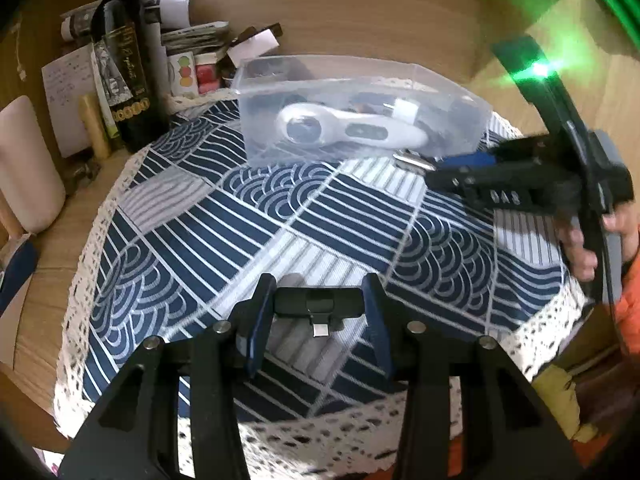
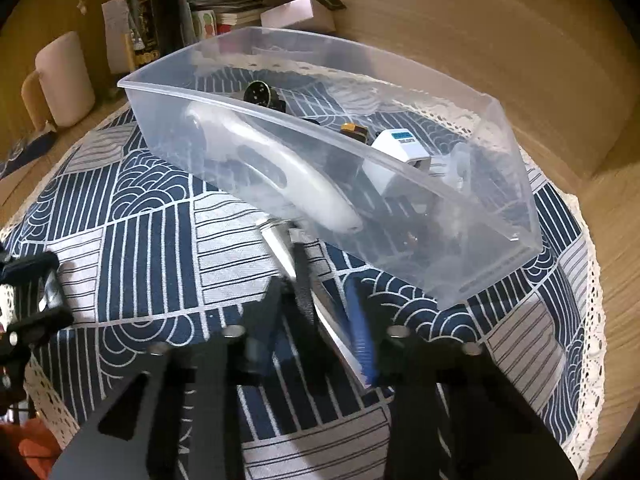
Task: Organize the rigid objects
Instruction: 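Grasp another small black adapter with left tool while right tool grasps the silver pen, then carry the black adapter with left tool while right tool carries the silver pen over the box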
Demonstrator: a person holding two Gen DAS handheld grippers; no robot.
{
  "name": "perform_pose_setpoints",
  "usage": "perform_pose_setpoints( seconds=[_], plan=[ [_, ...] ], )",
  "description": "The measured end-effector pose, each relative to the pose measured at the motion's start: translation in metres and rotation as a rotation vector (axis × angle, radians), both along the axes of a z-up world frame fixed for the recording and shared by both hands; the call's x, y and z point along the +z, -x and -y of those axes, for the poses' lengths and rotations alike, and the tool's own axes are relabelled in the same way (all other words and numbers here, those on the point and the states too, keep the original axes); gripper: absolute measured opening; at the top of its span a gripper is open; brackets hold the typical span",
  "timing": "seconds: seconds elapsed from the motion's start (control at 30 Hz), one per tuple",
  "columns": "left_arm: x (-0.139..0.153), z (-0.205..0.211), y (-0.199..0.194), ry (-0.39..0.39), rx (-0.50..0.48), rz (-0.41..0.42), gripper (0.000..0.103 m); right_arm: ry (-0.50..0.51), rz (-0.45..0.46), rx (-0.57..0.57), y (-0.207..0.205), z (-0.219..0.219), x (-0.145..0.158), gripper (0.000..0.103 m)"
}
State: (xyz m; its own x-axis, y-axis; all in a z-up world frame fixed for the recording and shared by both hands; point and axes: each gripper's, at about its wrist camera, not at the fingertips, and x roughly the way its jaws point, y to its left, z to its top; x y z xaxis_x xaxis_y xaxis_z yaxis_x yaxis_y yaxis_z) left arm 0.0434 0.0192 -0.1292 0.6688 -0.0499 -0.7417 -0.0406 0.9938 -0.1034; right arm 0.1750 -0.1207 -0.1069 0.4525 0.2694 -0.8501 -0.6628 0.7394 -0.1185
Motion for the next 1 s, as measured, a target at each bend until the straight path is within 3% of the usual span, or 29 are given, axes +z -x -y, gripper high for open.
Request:
perform_pose_setpoints(
  seconds=[0.1,0.3,0.53,1.0],
  plan=[
    [0.007,-0.007,-0.006,0.016,0.011,0.010,0.044,-0.013,0.007,-0.001,0.011,0.000,0.001,0.014],
    [0.029,-0.018,-0.016,0.022,0.028,0.056,0.044,-0.073,0.051,-0.017,0.025,0.008,0.015,0.014],
    [0.057,-0.023,-0.029,0.007,0.036,0.120,0.044,-0.143,0.154,-0.035,0.036,0.019,0.054,0.014],
    [0.111,-0.029,-0.082,0.000,0.012,0.246,0.044,-0.249,0.315,-0.087,0.003,0.022,0.117,0.014]
  ],
)
